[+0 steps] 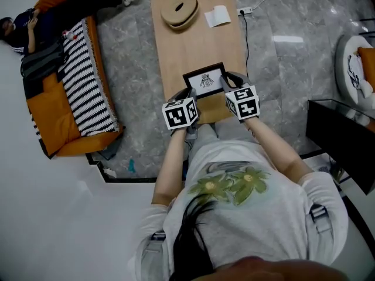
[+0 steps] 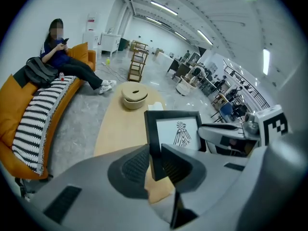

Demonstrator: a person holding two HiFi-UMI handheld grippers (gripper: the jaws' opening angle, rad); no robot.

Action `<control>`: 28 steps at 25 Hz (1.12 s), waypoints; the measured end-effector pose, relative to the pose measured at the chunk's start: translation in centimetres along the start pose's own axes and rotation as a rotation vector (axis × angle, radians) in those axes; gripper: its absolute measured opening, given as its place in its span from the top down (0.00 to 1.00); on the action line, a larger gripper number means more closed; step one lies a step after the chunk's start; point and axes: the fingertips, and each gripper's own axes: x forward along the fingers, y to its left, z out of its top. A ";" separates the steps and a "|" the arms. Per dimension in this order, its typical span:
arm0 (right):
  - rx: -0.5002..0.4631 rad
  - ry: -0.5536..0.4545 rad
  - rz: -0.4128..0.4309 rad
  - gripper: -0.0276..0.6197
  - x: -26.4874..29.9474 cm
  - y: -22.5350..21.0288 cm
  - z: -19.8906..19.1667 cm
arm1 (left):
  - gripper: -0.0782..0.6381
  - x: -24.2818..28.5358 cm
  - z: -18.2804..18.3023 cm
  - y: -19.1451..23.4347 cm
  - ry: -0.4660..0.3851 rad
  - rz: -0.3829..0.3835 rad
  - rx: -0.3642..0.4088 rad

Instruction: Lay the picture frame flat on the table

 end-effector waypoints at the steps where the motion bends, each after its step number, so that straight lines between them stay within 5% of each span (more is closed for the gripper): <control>1: 0.001 0.002 0.001 0.82 0.2 0.0 -0.1 | 0.77 0.2 0.0 0.1 0.004 0.003 0.001; 28: 0.040 0.115 0.016 0.82 6.2 -2.2 -4.1 | 0.78 6.7 -2.1 2.7 0.107 0.010 -0.024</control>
